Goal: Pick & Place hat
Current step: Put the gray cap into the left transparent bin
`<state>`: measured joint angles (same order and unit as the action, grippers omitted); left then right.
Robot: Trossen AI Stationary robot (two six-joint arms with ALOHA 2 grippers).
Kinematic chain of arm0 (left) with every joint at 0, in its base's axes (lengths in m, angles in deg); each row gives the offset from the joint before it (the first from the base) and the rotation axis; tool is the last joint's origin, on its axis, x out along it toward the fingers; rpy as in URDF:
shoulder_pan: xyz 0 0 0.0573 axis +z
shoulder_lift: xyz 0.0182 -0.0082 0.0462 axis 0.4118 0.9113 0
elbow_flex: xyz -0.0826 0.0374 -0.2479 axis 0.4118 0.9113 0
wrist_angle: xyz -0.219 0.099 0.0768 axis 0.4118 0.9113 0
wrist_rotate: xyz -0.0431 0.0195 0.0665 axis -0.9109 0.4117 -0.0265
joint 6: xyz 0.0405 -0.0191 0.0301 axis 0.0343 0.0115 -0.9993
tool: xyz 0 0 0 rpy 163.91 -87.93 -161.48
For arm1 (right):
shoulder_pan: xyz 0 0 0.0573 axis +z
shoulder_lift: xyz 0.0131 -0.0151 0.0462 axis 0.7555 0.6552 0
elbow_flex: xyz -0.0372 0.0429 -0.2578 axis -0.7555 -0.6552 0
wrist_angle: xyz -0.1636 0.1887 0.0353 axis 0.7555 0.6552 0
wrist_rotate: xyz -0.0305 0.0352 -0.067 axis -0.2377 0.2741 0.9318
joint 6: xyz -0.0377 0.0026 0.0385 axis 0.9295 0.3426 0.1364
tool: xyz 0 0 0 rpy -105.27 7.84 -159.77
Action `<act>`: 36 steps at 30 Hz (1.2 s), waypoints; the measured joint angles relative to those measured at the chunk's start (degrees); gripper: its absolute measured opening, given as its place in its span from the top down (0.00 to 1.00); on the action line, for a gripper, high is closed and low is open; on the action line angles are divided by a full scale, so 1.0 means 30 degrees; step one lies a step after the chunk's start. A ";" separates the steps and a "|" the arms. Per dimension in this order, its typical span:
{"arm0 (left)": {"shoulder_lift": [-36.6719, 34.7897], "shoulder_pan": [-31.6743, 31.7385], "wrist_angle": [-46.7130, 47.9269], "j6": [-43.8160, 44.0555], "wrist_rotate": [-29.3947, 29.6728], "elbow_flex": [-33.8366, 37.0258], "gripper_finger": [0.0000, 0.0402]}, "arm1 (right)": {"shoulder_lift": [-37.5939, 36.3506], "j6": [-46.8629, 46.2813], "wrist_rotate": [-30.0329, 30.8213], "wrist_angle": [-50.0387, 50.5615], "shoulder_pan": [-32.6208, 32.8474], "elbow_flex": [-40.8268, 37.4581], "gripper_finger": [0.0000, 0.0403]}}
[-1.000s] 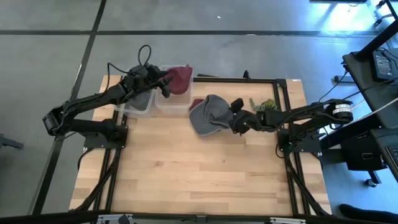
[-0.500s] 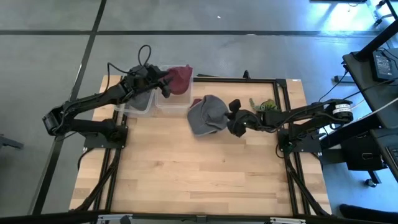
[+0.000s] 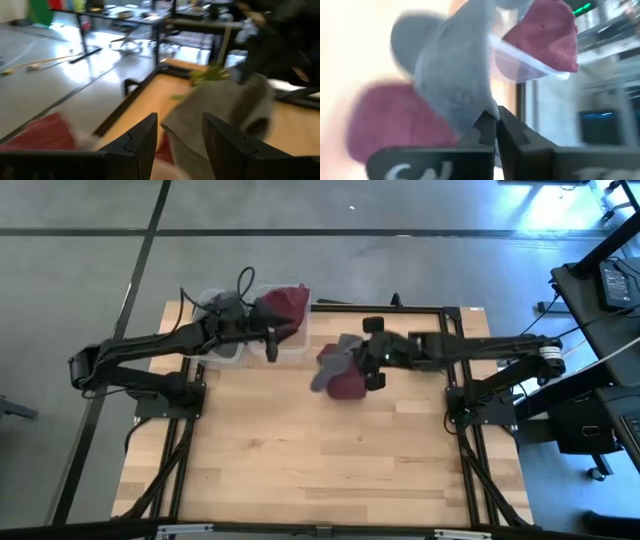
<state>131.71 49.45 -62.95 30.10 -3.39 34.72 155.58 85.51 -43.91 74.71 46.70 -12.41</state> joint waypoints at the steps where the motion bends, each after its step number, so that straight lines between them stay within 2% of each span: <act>1: 0.0000 -0.0488 0.0033 0.0133 0.0007 -0.0234 0.63 | 0.0159 -0.0863 -0.0660 0.1156 -0.0080 0.1187 0.99; 5: 0.0006 -0.2406 0.0241 -0.0078 0.0036 -0.1289 0.62 | 0.1225 -0.4010 -0.3492 0.4635 -0.0438 0.5107 1.00; 9: 0.0337 -0.3811 0.1376 -0.0616 0.0052 -0.2704 0.61 | 0.2998 -0.5966 -0.5491 0.6285 -0.0663 0.7461 1.00; 11: 0.0607 -0.4406 0.1492 -0.1108 0.0080 -0.3173 0.60 | 0.4055 -0.6329 -0.5293 0.6566 -0.0663 0.8128 1.00; 15: 0.0875 -0.5522 0.1413 -0.1354 0.0214 -0.3259 0.59 | 0.6049 -0.6355 -0.3305 0.7553 -0.0671 0.9097 1.00; 18: 0.1006 -0.6159 0.2096 -0.1381 0.0701 -0.3259 0.58 | 0.6900 -0.6036 -0.2852 0.7658 -0.0649 0.9271 1.00; 24: 0.1497 -0.6765 0.3206 -0.0649 0.2783 -0.3273 0.58 | 0.7396 -0.5976 -0.2889 0.7026 -0.0627 0.9287 0.99; 27: 0.2033 -0.6778 0.3334 -0.0712 0.3399 -0.3266 0.58 | 0.7396 -0.5765 -0.3629 0.6393 -0.0627 0.9300 0.99; 31: 0.2914 -0.6705 0.3268 -0.1141 0.3228 -0.3266 0.58 | 0.7396 -0.5568 -0.5190 0.5765 -0.0627 0.9302 0.99; 36: 0.3641 -0.6705 0.2295 -0.1482 0.2199 -0.3266 0.59 | 0.7396 -0.6096 -0.5227 0.5382 -0.0627 0.9302 0.98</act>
<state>142.63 29.34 -56.06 25.66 3.21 24.93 177.77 67.22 -59.59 90.86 44.81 15.49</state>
